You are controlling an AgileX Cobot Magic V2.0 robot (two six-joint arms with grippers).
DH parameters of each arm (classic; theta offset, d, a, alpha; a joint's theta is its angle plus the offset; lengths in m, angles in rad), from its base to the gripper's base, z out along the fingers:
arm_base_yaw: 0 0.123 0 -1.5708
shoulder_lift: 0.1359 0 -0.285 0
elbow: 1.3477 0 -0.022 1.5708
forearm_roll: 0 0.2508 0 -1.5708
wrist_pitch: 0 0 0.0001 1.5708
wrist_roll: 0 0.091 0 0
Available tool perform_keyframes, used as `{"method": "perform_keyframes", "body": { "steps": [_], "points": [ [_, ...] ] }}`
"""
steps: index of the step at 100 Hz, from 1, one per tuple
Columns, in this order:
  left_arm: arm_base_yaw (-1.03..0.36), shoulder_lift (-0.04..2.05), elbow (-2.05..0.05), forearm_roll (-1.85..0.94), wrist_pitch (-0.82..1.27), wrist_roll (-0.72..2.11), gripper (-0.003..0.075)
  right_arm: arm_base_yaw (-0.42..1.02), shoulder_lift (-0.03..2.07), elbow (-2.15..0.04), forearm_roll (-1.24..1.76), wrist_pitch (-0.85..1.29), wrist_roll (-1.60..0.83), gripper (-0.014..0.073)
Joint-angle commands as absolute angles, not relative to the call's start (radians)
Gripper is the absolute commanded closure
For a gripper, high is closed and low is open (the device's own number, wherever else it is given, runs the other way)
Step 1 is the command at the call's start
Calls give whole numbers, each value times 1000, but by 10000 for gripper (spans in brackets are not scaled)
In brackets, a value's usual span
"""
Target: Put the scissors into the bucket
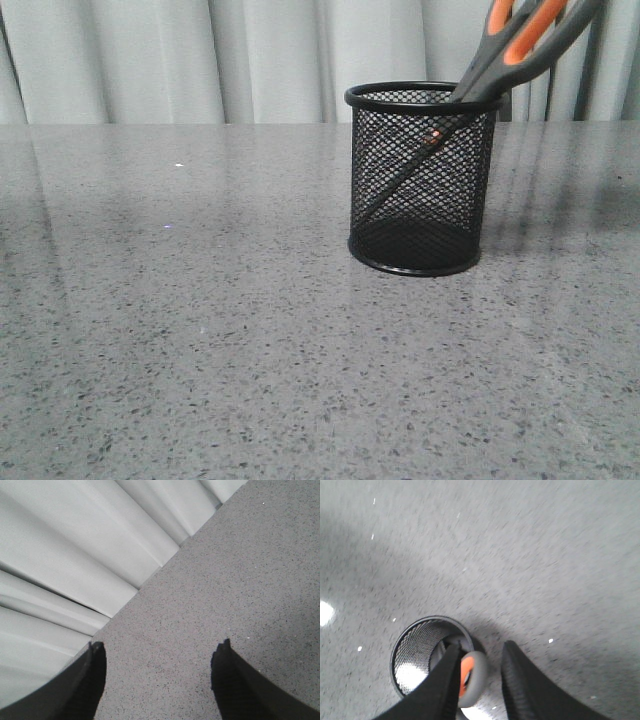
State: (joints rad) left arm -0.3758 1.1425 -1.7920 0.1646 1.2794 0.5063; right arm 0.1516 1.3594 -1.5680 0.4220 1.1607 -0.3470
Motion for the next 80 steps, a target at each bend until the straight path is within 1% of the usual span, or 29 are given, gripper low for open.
{"method": "perform_keyframes", "body": {
  "steps": [1,15,28,35,42,53,54,58,72,80],
  "points": [
    [-372,1132,-1818,174,1232,492,304,107,1301,-1636,434,1135,-351,419],
    [-372,1132,-1818,174,1222,492,304,52,1249,-1664,434,1119,-351,419],
    [-372,1132,-1818,174,1220,492,316,48,1198,-1661,434,1102,-351,431],
    [-372,1132,-1818,174,1216,492,369,48,1175,-1658,452,1095,-351,465],
    [-372,1132,-1818,174,1213,492,456,48,1147,-1638,474,1058,-351,519],
    [-372,1132,-1818,169,1213,492,649,48,1085,-1572,481,928,-351,640],
    [-372,1132,-1818,169,1213,492,675,48,1080,-1567,481,919,-351,647],
    [-372,1132,-1818,160,1213,492,743,48,1052,-1530,483,866,-351,666],
    [-372,1127,-1798,125,1163,459,741,48,947,-1373,489,689,-351,654],
    [-372,1098,-1746,112,1072,425,741,48,880,-1272,492,589,-351,654]
  ]
}}
